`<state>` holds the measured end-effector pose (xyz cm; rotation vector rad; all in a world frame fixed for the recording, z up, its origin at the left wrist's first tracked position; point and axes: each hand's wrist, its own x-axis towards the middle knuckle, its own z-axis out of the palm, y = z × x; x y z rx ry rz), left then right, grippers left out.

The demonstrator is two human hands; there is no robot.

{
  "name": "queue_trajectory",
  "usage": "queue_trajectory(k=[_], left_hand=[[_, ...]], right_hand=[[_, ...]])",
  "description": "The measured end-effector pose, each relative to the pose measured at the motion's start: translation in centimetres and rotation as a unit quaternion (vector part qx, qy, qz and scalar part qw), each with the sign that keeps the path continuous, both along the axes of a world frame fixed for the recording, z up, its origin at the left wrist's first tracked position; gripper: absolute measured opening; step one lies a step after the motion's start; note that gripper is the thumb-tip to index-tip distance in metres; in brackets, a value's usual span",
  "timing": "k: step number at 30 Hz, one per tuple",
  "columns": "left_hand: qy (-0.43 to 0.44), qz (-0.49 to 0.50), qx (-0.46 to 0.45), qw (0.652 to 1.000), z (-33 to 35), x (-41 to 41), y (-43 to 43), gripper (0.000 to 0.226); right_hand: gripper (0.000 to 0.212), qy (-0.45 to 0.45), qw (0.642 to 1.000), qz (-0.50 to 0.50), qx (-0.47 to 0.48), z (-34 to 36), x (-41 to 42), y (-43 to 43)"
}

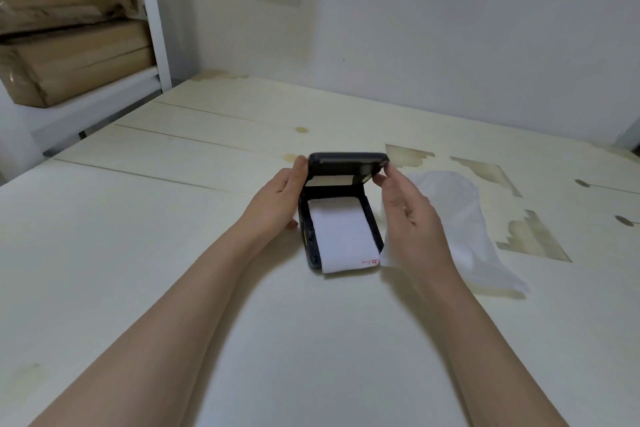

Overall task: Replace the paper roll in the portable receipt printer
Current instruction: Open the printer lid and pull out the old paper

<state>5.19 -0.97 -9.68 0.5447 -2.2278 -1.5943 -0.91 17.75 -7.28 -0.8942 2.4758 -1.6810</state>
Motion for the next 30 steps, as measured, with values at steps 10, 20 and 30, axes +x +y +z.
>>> queue_trajectory(k=[10,20,30], left_hand=[[-0.072,0.143,-0.090,0.983,-0.3,-1.7,0.6,0.106],[0.014,0.132,-0.064,0.989,-0.5,-0.5,1.8,0.056],[0.013,0.166,-0.057,0.984,0.7,1.3,5.3,0.082]], right_hand=[[0.086,0.110,0.971,0.087,0.193,-0.2,1.2,0.0],[0.057,0.223,0.931,0.128,0.261,-1.2,0.1,1.2],[0.023,0.234,0.970,0.006,0.064,-0.3,0.0,1.9]])
